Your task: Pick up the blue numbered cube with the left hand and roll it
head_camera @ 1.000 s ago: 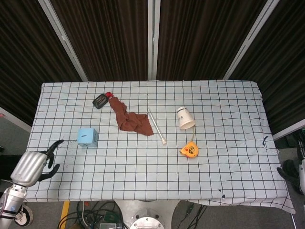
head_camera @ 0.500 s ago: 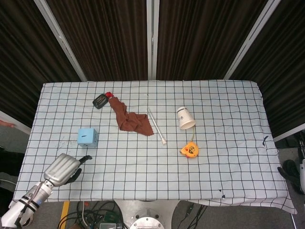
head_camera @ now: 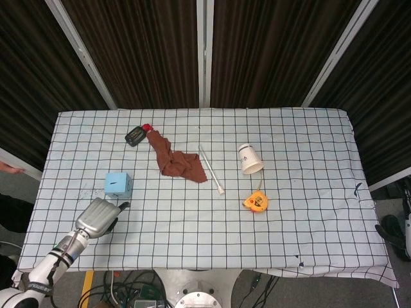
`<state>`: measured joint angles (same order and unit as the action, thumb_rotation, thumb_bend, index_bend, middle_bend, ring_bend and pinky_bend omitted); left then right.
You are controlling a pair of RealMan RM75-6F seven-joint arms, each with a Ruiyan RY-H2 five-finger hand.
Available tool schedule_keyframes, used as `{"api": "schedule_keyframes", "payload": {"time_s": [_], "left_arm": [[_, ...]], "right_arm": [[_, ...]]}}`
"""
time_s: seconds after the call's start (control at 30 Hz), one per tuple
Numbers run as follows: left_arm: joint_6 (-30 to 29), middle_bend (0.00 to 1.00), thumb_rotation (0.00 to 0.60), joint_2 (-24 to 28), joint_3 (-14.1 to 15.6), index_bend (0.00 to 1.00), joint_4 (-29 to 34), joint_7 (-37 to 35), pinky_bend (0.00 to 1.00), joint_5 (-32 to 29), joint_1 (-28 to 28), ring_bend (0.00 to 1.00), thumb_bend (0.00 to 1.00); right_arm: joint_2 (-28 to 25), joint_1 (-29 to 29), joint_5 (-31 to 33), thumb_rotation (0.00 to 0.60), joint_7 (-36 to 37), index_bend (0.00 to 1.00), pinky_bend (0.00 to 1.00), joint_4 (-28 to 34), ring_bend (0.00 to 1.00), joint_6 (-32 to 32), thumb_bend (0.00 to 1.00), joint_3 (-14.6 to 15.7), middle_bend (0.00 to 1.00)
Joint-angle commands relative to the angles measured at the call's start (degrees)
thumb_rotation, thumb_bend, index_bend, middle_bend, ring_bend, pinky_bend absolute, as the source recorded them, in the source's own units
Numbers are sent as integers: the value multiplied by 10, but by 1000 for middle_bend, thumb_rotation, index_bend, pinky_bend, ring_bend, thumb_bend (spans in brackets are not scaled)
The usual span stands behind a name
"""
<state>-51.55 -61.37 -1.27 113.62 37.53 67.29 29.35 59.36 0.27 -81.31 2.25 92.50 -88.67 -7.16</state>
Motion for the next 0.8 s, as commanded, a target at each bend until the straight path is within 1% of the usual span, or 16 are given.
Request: {"api": "schedule_keyframes", "payload": {"time_s": [0.03,0.13,0.27,0.53,0.8], "left_arm": [[-3,817,600,-27,-2,215,-19,39,856,-56,25,859,613],[-8,817,600,-39,-3,215,-28,59,856,-88,41,860,614],[-14,817,600,-49,-2,210,-41,75,856,-116,57,861,621],[-39,818,600,-62,2,206,-60,126,857,-153,91,869,639],[-26,820,600,-64,5,206,-79,162,858,-210,136,872,645]], "right_arm": [[0,0,0,600,0,0,0,0,0,0,61,0,0],[0,0,1,600,0,0,0,-1,0,0,61,0,0],[1,0,2,600,0,0,0,-2,0,1,61,0,0],[1,0,3,600,-2,0,0,-2,0,1,63,0,0],[2,-1,6,600,-1,0,0,-4,0,3,63,0,0]]}}
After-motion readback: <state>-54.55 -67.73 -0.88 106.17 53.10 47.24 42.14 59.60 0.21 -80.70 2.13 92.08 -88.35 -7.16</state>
